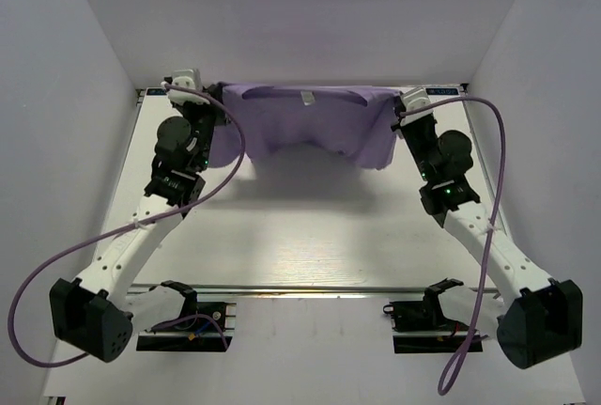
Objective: Fold and stack the t-shirts
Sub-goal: Flatten out the tshirt
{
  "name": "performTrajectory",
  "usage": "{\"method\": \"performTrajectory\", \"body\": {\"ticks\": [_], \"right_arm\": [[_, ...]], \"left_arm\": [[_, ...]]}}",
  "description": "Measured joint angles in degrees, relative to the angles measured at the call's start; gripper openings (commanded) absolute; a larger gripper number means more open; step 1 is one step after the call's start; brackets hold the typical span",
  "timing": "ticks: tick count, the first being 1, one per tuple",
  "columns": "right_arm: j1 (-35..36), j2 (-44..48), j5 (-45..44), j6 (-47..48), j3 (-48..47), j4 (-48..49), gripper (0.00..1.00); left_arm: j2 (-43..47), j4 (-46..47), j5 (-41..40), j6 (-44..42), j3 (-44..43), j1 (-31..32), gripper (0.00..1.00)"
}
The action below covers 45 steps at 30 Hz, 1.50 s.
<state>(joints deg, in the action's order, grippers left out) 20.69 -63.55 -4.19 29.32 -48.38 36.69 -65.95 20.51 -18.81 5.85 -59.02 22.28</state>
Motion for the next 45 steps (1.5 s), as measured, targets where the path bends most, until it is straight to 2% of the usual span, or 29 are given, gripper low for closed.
{"method": "performTrajectory", "body": {"ticks": [7, 14, 21, 26, 29, 30, 31, 32, 33, 34, 35, 36, 37, 38, 39, 40, 45], "right_arm": [[-0.11, 8.22, 1.01, -11.17, 6.16, -16.79, 0.00], [-0.44, 13.92, 1.11, -27.04, 10.40, -30.95, 0.00], [-0.90, 17.27, 1.40, -41.11, 11.85, -49.03, 0.00], [-1.14, 18.51, 4.02, -50.47, 13.44, -61.33, 0.00], [-1.18, 18.36, 5.60, -56.17, 15.74, -67.93, 0.08], [-1.18, 17.99, 6.01, -58.16, 16.33, -70.03, 0.15], [-1.18, 17.44, 6.21, -59.95, 16.65, -72.13, 0.31], [-1.18, 17.07, 6.25, -61.53, 16.81, -74.14, 0.36], [-1.18, 16.35, 6.08, -62.71, 17.03, -75.49, 0.46], [-1.20, 15.85, 5.99, -63.71, 17.31, -76.87, 0.51], [-1.22, 15.50, 5.97, -64.17, 17.62, -77.92, 0.57], [-1.22, 15.21, 6.12, -64.57, 18.01, -78.77, 0.64], [-1.22, 15.08, 6.36, -64.81, 18.32, -79.41, 0.75], [-1.22, 15.06, 6.60, -64.81, 18.36, -80.17, 0.77], [-1.22, 15.23, 6.75, -64.52, 18.36, -80.26, 0.87], [-1.22, 15.50, 6.95, -64.08, 18.25, -80.17, 0.90], [-1.25, 17.20, 7.96, -60.89, 14.67, -76.19, 0.90]], "left_arm": [[6.93, -14.43, 5.92, 8.04, 9.68, -0.22, 0.00], [12.66, -21.57, 13.68, 14.12, 20.50, -0.39, 0.00], [13.11, -31.69, 23.02, 18.91, 22.88, -0.37, 0.00], [17.31, -40.35, 28.68, 24.39, 26.25, -0.26, 0.00], [17.79, -47.32, 31.08, 26.49, 26.62, 0.02, 0.00], [17.94, -49.94, 31.56, 27.10, 26.64, 0.04, 0.00], [18.08, -52.15, 31.87, 27.61, 26.73, 0.07, 0.00], [18.23, -54.10, 32.17, 28.02, 26.99, 0.07, 0.00], [18.43, -55.82, 32.57, 28.26, 27.34, 0.07, 0.02], [18.56, -57.55, 32.92, 28.55, 27.82, 0.07, 0.20], [18.62, -59.21, 33.29, 28.72, 28.33, 0.09, 0.30], [18.60, -60.87, 33.64, 29.00, 28.74, 0.17, 0.53], [18.60, -62.42, 33.94, 29.29, 29.00, 0.24, 0.99], [18.62, -63.80, 34.16, 29.29, 29.00, 0.26, 1.00], [18.82, -65.18, 34.21, 29.83, 28.94, 0.35, 1.00], [18.91, -65.66, 34.18, 29.77, 28.85, 0.35, 1.00], [18.97, -66.75, 31.17, 29.57, 24.22, 0.42, 1.00]]}}
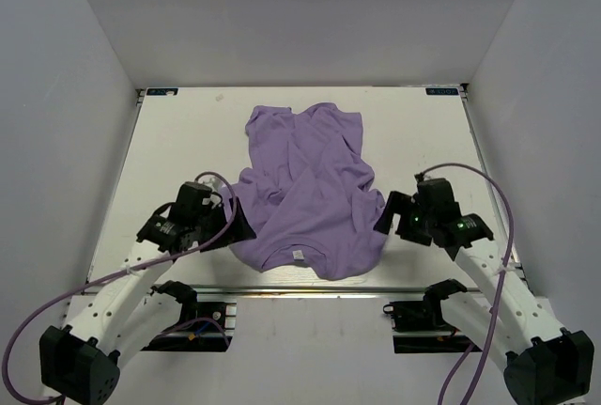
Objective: Fold and stack the t-shirts
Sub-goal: Flatten out the tshirt
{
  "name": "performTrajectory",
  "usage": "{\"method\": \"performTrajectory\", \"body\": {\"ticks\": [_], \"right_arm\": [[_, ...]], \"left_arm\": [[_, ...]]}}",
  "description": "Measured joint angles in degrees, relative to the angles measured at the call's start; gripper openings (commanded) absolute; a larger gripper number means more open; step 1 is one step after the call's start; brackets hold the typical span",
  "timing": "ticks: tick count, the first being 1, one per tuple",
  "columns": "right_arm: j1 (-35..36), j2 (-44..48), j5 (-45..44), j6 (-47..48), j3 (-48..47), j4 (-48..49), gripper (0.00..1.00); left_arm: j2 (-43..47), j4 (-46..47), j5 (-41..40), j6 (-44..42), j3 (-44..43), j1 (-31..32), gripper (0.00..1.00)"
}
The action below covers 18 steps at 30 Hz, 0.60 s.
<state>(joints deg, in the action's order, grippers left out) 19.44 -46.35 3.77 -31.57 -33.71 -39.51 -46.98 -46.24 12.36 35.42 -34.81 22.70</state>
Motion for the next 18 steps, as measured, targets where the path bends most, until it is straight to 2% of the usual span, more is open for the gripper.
{"method": "performTrajectory", "body": {"ticks": [3, 6, 9, 13, 18], "right_arm": [[0.02, -2.84, 1.57, 2.40, -3.96, 6.95, 0.90], [0.02, -11.10, 2.93, 5.25, -9.68, 13.09, 0.90], [0.04, -23.93, 3.54, 8.79, -17.11, 18.47, 0.90], [0.09, -40.94, 3.23, 13.90, -30.60, 20.37, 0.90], [0.20, -61.57, 3.41, 20.15, -51.54, 22.03, 0.90]], "left_arm": [[-1.55, 6.27, -0.72, -0.07, -2.23, 0.00, 1.00], [-6.73, 14.19, -1.49, -0.13, -3.19, 0.00, 1.00], [-16.50, 20.28, -2.99, -0.02, -5.03, -0.02, 1.00], [-28.33, 24.57, -4.15, 0.00, -7.93, -0.46, 1.00], [-36.85, 26.08, -6.54, 0.72, -9.18, -0.83, 1.00]]}}
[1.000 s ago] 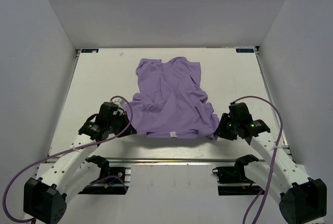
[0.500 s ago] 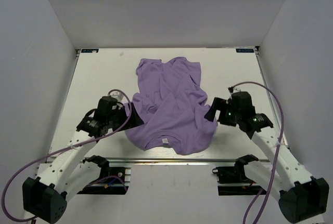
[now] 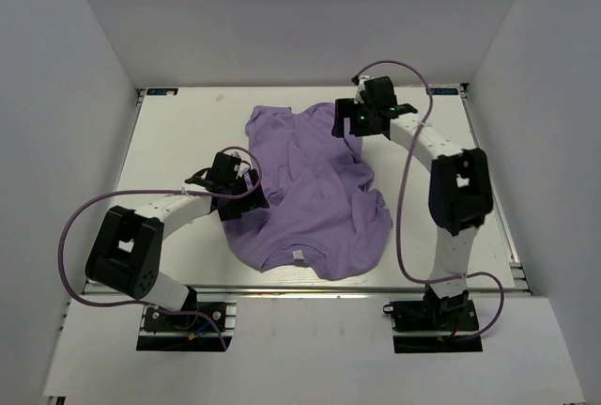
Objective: Fold and stack the t-shirts
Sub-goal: Flatten out the tshirt
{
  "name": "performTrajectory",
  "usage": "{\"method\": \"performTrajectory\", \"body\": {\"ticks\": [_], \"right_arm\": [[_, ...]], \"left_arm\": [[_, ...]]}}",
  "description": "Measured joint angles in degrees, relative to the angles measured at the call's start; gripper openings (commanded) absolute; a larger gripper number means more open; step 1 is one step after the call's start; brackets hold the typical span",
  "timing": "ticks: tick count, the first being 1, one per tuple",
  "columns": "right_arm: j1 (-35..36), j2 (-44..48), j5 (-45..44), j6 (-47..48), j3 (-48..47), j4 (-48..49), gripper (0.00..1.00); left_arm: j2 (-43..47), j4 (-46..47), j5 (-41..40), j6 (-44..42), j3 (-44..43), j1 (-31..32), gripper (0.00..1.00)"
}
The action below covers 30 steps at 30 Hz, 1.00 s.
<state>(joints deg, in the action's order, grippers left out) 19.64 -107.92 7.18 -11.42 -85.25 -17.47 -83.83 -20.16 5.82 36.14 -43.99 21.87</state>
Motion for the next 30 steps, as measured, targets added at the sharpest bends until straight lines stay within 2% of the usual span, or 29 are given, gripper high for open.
{"method": "performTrajectory", "body": {"ticks": [4, 9, 17, 20, 24, 27, 30], "right_arm": [[0.00, -13.51, 0.50, 3.30, -12.96, -0.02, 0.90], [-0.02, -25.07, 0.55, 4.63, -23.06, -1.86, 0.90], [-0.57, -27.15, 0.28, 2.51, -23.28, -1.57, 0.90], [-1.90, -22.84, -1.14, 0.02, -15.85, 1.16, 0.90], [-5.79, -11.34, -5.51, -4.90, 1.31, 3.15, 0.90], [-9.20, -0.92, -8.61, -8.15, 15.96, 4.57, 0.90], [-10.91, 10.19, -8.46, -11.23, 30.47, 7.96, 0.90]], "left_arm": [[-1.60, 0.00, -2.45, 1.88, 0.00, -0.31, 1.00], [-2.86, -0.28, -4.87, 4.35, -1.11, -0.76, 1.00], [-12.57, -4.09, -9.86, 6.60, -11.78, -5.44, 1.00], [-18.88, -5.88, -12.11, 6.19, -19.30, -7.76, 1.00], [-32.20, -9.35, -15.21, 3.48, -37.16, -10.56, 1.00], [-43.74, -10.49, -16.13, 0.09, -54.18, -11.80, 1.00], [-58.60, -9.92, -13.05, -4.52, -77.59, -12.70, 1.00]]}}
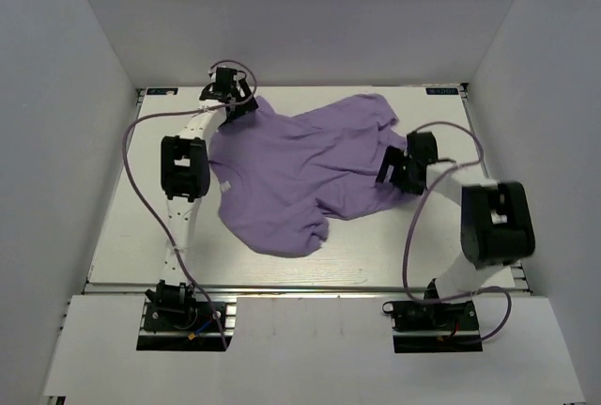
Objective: Fold and stack the t-shirts
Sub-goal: Flatten out the tshirt
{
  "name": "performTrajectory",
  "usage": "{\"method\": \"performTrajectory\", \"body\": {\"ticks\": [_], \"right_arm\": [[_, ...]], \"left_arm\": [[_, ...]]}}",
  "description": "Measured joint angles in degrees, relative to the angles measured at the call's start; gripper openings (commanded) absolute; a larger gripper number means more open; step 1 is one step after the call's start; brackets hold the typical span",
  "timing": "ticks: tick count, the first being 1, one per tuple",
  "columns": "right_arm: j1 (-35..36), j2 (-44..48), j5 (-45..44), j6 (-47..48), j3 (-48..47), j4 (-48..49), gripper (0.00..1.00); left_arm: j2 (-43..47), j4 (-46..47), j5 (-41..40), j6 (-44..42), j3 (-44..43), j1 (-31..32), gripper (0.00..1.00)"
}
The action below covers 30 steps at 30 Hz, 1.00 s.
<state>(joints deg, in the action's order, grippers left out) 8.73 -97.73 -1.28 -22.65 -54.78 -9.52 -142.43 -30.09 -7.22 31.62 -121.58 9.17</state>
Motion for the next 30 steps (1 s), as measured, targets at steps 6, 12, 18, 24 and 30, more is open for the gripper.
{"method": "performTrajectory", "body": {"ticks": [6, 12, 18, 24, 30], "right_arm": [[1.51, 17.31, 7.50, -4.33, 17.73, 3.19, 0.90], [1.75, 21.84, 6.56, -3.69, 15.67, -1.42, 0.90], [1.75, 22.95, 3.37, -2.78, 10.60, -3.19, 0.90], [1.57, 25.51, -1.73, -3.91, 9.86, -5.79, 0.90], [0.57, 28.52, -4.70, -6.54, 10.64, -7.61, 0.90]], "left_arm": [[-12.59, 14.45, 14.49, -5.25, -15.13, -0.57, 1.00], [-12.44, 21.38, 23.15, -7.17, -12.63, 0.94, 1.00], [-8.90, 17.18, 25.35, -13.29, -10.14, 2.56, 1.00], [15.32, 9.01, 19.93, -20.92, 11.91, 6.58, 1.00], [48.39, 9.92, 14.58, -21.09, 43.06, 20.09, 0.93]]}}
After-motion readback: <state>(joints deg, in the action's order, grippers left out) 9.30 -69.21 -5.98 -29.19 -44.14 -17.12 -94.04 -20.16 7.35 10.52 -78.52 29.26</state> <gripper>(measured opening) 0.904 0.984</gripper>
